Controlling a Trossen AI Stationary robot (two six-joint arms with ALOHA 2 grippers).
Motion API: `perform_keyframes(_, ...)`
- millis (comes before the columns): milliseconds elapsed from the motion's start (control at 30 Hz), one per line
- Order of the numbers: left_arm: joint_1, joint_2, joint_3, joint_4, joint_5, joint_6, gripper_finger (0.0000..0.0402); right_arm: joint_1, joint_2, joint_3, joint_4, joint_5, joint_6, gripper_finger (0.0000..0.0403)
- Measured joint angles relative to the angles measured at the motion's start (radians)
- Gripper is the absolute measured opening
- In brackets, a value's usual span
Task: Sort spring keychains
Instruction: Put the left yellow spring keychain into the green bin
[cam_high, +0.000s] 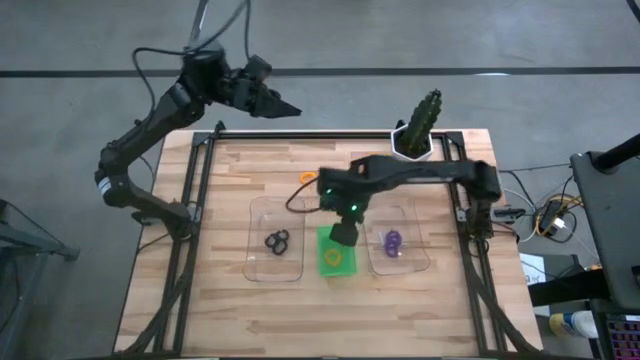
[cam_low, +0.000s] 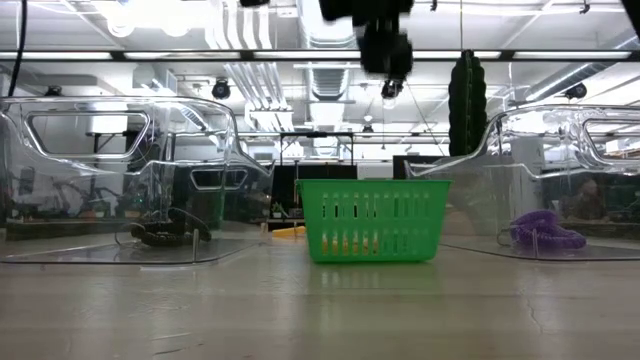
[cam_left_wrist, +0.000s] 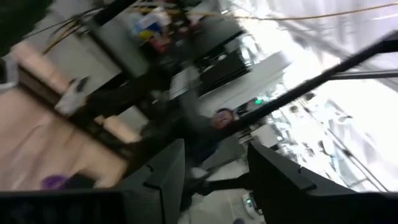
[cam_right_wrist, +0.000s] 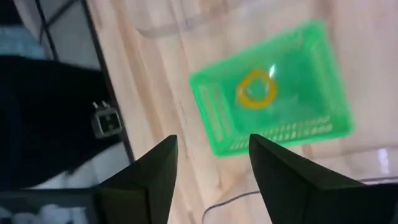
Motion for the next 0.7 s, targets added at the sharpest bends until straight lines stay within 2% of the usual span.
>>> perform_keyframes(200, 0.015, 0.081, 0.000, -0.212, -0.015, 0.188, 0.0168, 0.006, -0.173, 0.071, -0.003, 0.271, 0.039, 0.0194)
perform_keyframes(333, 0.015, 0.160, -0.001, -0.354, -0.091, 0.315, 0.0168, 0.024, -0.290, 0.095, 0.000, 0.455, 0.099, 0.0194)
perform_keyframes(433, 0.015, 0.209, -0.001, -0.460, -0.218, 0.463, 0.0168, 0.042, -0.365, 0.092, 0.036, 0.561, 0.131, 0.0194)
perform_keyframes(633, -0.010, 0.320, -0.001, -0.677, -0.616, 0.737, 0.0168, 0.082, -0.464, 0.072, 0.131, 0.717, 0.143, 0.0194)
perform_keyframes(700, -0.030, 0.357, -0.001, -0.714, -0.700, 0.794, 0.0168, 0.093, -0.479, 0.072, 0.132, 0.758, 0.143, 0.0194)
